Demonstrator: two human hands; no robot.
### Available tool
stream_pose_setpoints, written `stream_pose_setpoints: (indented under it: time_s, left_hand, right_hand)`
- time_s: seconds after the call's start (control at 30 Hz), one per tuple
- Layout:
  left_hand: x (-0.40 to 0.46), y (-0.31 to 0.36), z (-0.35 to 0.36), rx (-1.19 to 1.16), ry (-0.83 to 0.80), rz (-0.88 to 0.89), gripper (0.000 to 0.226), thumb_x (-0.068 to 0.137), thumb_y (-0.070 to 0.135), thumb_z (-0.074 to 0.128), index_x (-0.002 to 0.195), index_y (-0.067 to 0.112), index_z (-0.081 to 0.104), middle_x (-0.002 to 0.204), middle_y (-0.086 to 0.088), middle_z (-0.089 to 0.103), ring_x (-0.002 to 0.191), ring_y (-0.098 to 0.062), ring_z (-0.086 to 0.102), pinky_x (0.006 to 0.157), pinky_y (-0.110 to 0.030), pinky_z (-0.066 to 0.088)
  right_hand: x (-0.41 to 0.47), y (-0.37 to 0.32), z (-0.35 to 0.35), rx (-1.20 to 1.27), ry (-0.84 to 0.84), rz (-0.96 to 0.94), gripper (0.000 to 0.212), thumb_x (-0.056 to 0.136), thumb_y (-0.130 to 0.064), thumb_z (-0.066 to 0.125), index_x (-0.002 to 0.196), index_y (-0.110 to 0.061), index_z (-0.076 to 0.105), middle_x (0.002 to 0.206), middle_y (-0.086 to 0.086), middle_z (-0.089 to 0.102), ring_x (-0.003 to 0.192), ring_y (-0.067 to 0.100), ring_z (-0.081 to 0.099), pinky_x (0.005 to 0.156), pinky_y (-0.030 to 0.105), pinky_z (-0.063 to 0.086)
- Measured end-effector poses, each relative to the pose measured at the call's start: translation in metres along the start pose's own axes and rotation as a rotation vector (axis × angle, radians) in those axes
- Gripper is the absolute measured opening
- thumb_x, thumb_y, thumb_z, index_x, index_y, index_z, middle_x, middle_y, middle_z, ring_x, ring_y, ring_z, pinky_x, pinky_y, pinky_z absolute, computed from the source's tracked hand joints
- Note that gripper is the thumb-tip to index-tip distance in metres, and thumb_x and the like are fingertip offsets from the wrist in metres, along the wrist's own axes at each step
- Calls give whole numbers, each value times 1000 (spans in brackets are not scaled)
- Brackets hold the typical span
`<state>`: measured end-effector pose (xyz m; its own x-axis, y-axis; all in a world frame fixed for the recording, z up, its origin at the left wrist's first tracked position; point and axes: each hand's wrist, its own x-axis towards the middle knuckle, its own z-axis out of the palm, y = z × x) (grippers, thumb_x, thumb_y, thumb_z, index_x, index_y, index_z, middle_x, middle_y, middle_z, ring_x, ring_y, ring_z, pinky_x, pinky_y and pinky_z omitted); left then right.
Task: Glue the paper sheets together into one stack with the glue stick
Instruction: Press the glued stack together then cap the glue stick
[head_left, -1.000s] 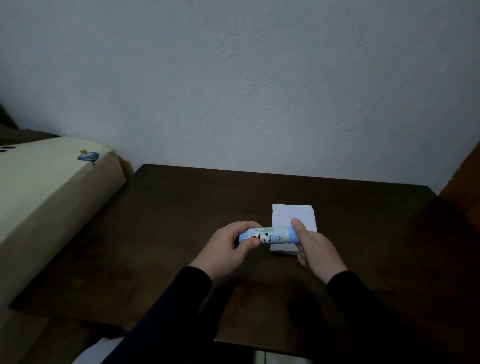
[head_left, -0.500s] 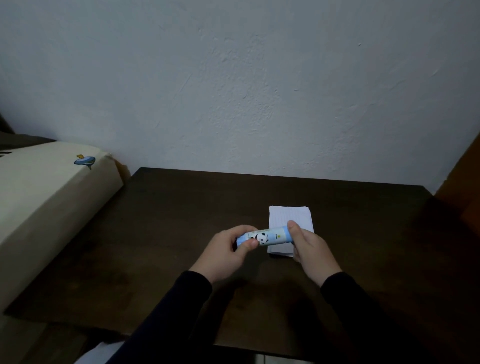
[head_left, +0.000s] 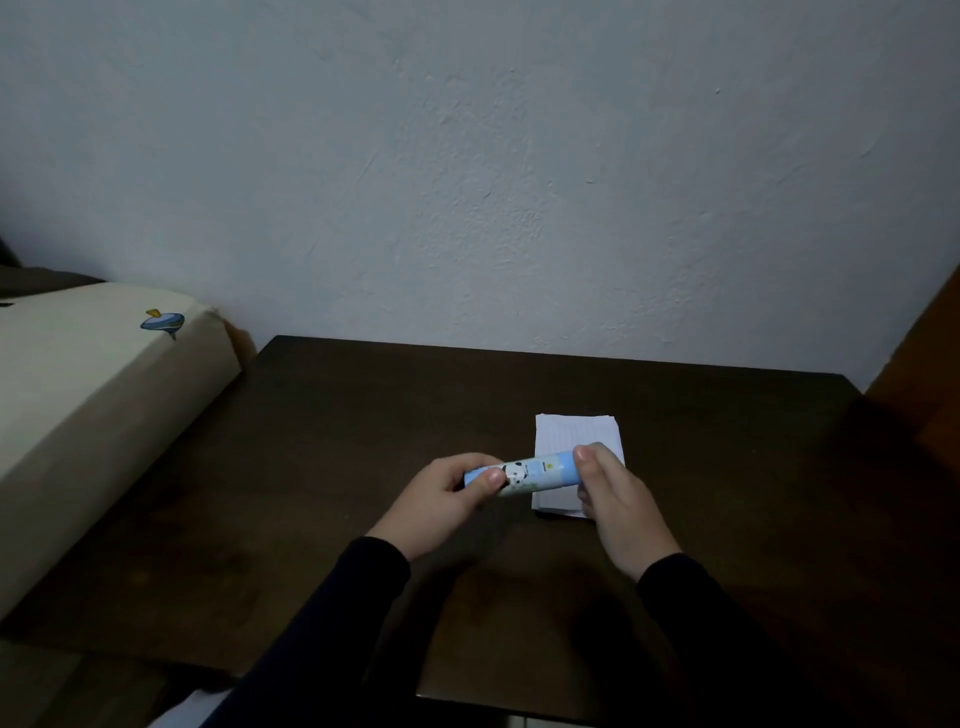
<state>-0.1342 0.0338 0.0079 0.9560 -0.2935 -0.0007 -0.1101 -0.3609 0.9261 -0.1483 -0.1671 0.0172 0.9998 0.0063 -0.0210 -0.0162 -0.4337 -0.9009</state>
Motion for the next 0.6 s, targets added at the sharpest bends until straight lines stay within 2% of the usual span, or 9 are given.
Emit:
stream_pose_setpoints:
  time_s: [0.1,0.2,0.33,0.5,0.6]
  left_hand:
    - [0,0,-1,4,-24,-4,22,97,37,51,103,28,69,74,19,61,71,1,53,70,-22,40]
    - [-2,2,0,28,-36,-10,21,97,35,52,110,30,67,92,12,65,84,-4,58,77,-23,44]
    - [-3,1,0,96,-43,-25,22,94,38,56,115,37,63,109,13,63,100,-4,58,89,-26,49]
    - [-4,5,2,75,35,35,24,92,26,61,114,36,65,111,14,64,102,0,59,86,-18,50]
    - [-7,7,5,73,45,29,28,92,22,62,114,38,63,113,17,62,104,3,57,88,-18,49]
  right_hand:
    - [1,1,1,-50,-25,-6,32,100,-46,29,92,-24,50,82,-8,50,76,5,50,66,17,40]
    - [2,2,4,-6,-14,36,37,99,-48,30,99,-21,54,83,-4,51,74,6,50,67,20,42]
    - [3,5,6,88,-25,116,43,99,-51,31,104,-19,58,72,-6,47,63,6,44,56,16,35]
    - [8,-2,12,270,-14,265,50,98,-52,33,109,-11,59,56,-2,38,48,9,34,43,18,32]
    - [7,-2,13,289,-31,299,53,98,-54,34,102,-8,60,50,-2,35,42,9,31,42,20,30]
